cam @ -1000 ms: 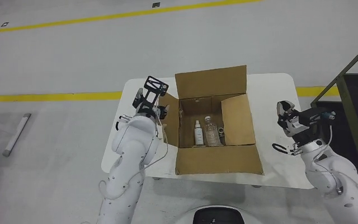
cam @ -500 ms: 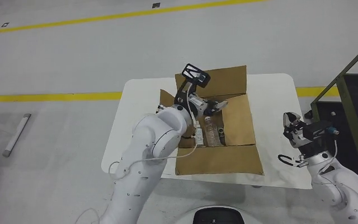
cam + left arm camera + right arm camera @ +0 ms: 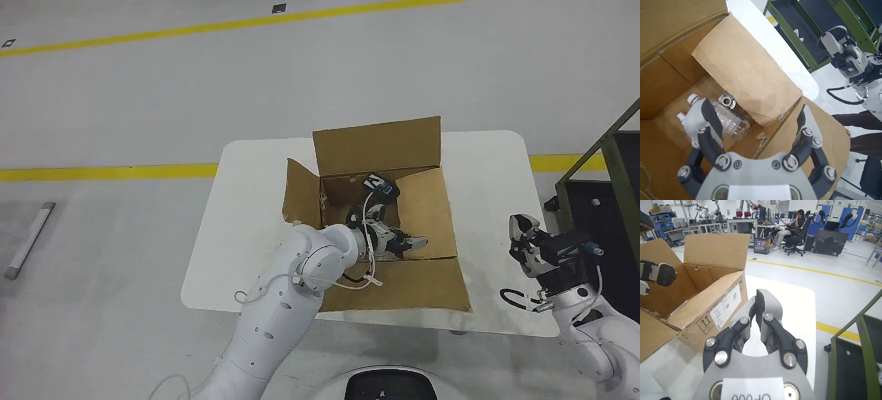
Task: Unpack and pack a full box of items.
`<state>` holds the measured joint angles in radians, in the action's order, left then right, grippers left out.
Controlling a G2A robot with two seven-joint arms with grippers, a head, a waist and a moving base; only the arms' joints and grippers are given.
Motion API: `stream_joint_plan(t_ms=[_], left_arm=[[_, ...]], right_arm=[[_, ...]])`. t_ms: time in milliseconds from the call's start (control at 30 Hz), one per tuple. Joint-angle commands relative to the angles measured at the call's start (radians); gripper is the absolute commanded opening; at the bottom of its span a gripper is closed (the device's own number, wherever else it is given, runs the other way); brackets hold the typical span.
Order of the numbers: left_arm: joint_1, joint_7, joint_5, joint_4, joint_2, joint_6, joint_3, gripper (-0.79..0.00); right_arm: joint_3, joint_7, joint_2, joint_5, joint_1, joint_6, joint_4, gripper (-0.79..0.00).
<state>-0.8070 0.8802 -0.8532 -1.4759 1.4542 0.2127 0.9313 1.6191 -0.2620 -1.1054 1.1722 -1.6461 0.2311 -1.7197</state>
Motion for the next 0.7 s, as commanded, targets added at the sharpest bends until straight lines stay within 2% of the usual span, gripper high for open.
stream_joint_plan(t_ms=[0,167,367,533,667], left_arm=[[0.0,0.0,0.001,0.0,0.0,0.0,0.0,0.0],[0.0,0.0,0.001,0.0,0.0,0.0,0.0,0.0],[-0.07,-0.124,0.098,0.019,-0.001,-0.024,0.033,0.0],[-0.083,-0.223,0.261,0.119,0.011,-0.03,0.05,0.0],[-0.068,-0.232,0.398,0.198,0.023,-0.013,0.051,0.0]], right_arm=[[-0.002,0.003,-0.001,0.001,0.002,0.001,-0.001,-0.785],[-0.009,0.011,-0.003,0.007,0.007,0.009,-0.004,-0.785],[-0.041,0.02,-0.009,0.022,0.025,0.011,0.008,-0.785],[-0.081,0.022,-0.014,0.051,0.055,0.009,0.038,-0.785],[-0.119,0.029,-0.021,0.053,0.079,0.005,0.064,-0.785]])
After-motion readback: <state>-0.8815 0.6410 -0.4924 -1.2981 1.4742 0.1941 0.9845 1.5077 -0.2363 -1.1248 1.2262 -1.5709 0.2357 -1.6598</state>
